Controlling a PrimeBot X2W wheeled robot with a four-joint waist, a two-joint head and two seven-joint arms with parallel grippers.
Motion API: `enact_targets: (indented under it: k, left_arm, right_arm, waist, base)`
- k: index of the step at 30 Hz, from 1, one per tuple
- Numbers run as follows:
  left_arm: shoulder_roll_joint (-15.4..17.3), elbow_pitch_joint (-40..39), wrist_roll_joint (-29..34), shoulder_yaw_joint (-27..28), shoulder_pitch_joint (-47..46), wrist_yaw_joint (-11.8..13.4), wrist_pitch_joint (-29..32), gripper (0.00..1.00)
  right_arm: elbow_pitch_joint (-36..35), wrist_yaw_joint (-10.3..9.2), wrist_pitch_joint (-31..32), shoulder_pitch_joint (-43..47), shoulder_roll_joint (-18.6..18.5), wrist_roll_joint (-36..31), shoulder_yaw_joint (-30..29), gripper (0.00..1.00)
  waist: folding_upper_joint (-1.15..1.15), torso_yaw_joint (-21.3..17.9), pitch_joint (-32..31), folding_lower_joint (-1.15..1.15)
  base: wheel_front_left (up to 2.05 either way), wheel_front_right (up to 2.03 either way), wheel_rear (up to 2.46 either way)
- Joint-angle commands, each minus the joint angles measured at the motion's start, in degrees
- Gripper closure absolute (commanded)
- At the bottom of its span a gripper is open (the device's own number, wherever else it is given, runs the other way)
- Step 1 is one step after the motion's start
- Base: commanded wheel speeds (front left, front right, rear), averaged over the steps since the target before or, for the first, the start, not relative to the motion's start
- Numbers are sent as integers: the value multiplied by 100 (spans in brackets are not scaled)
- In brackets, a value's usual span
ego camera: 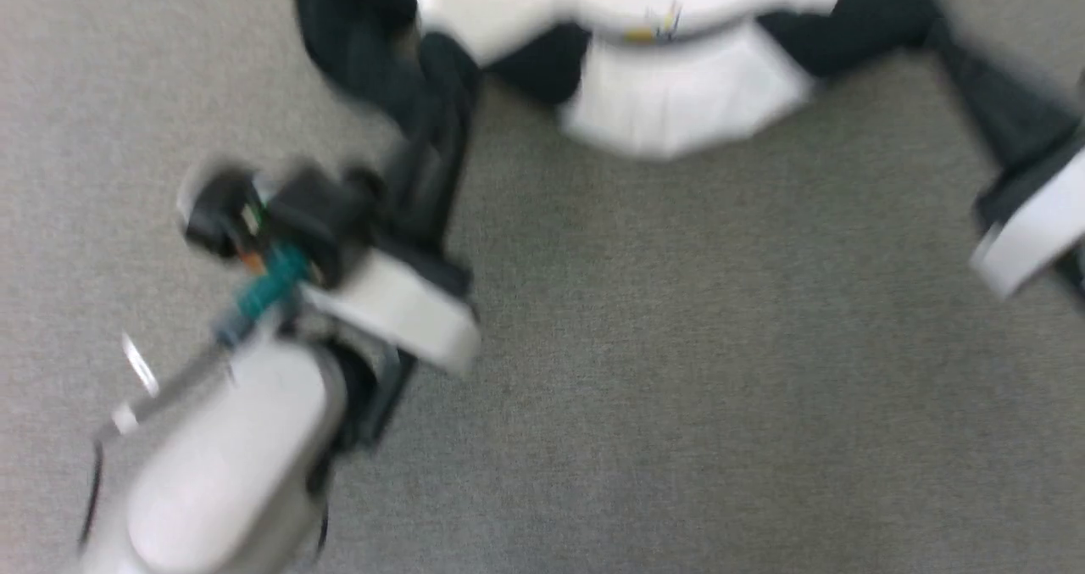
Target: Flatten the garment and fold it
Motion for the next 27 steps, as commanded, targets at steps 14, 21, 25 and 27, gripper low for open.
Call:
enact_targets:
  k: [14, 21, 25, 27]
  left_arm:
    - [477, 34, -648, -968, 2156, -189, 616, 100]
    - [672, 132, -1034, -1212, 2620, -408, 942, 100]
    - [811, 89, -1171, -1336, 2797, -576, 1050, 100]
    - [881, 77, -1180, -1398, 2872, -657, 1042, 100]
  right_arm:
    - [-747, -12, 745, 2535, 492, -416, -371, 100]
    - [-849, -12, 1272, 3421, 332, -346, -349, 100]
    - [-912, -12, 1451, 3836, 268, -278, -415, 100]
    - [-950, -12, 1489, 4021, 245, -279, -463, 100]
  waist:
    - [-1, -125, -1195, 2]
    - [-1, -78, -1437, 2]
    - [-1, -57, -1519, 2]
    - [-1, -51, -1547, 2]
  base:
    - [0, 0, 0]
    - [0, 0, 0]
    - [0, 0, 0]
    - [0, 0, 0]
